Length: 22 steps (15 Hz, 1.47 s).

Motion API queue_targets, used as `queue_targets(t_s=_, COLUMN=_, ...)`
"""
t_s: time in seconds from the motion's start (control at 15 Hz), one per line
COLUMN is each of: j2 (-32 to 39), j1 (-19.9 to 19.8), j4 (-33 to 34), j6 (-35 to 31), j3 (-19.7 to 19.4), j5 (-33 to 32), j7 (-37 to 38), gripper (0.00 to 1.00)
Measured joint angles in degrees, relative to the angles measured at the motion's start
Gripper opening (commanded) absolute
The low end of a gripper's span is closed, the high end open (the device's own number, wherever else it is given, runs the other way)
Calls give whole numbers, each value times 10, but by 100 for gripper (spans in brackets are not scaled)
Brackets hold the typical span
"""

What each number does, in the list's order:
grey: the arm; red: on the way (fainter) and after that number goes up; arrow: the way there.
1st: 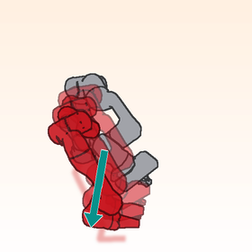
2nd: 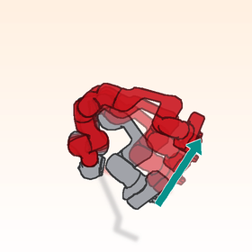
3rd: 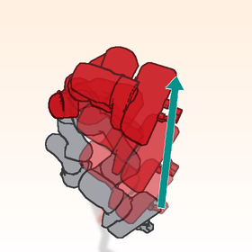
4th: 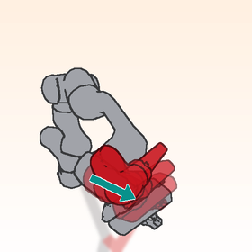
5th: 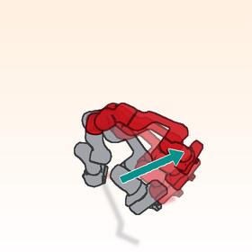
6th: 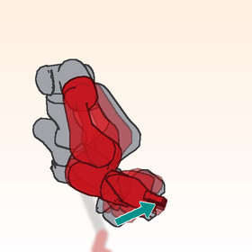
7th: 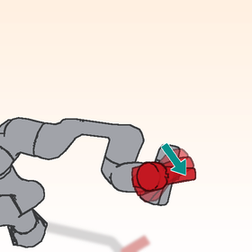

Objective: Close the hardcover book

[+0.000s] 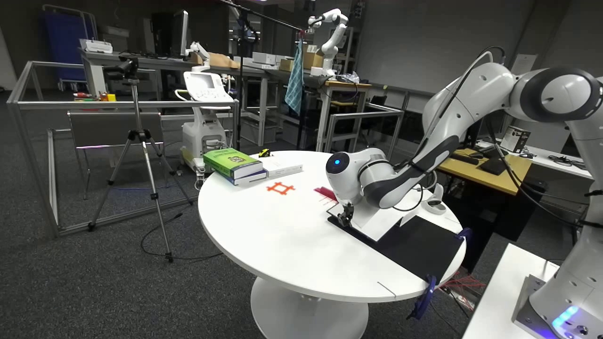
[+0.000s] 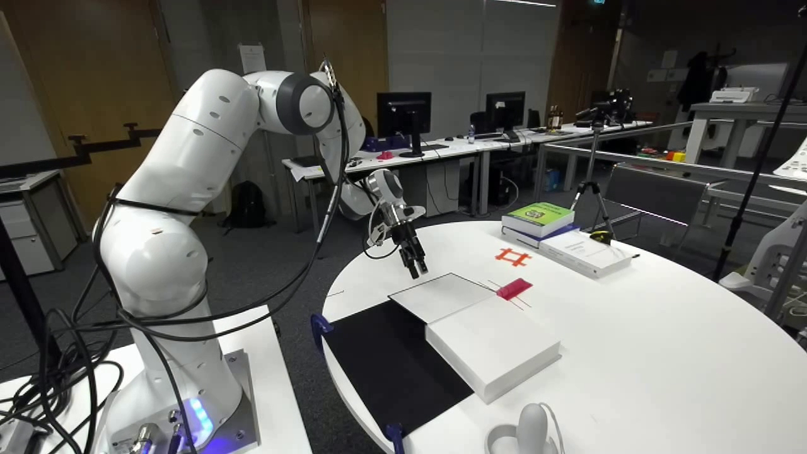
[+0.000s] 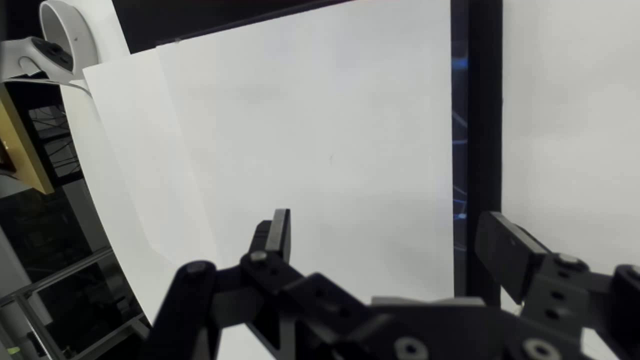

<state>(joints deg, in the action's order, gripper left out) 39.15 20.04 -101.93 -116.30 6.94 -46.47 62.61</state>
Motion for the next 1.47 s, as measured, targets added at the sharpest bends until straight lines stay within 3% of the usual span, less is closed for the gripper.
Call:
queue_targets(t_s=0.4, j2=20, j1=-2, j4=8, j6=-31, j3=-9, j5=7, j7=-18, gripper=100)
queue_targets(t_s=1.47, j2=31, j1=15, j4=19, j6=-25, j3=-39, j5=-6, j7=-30, gripper=100)
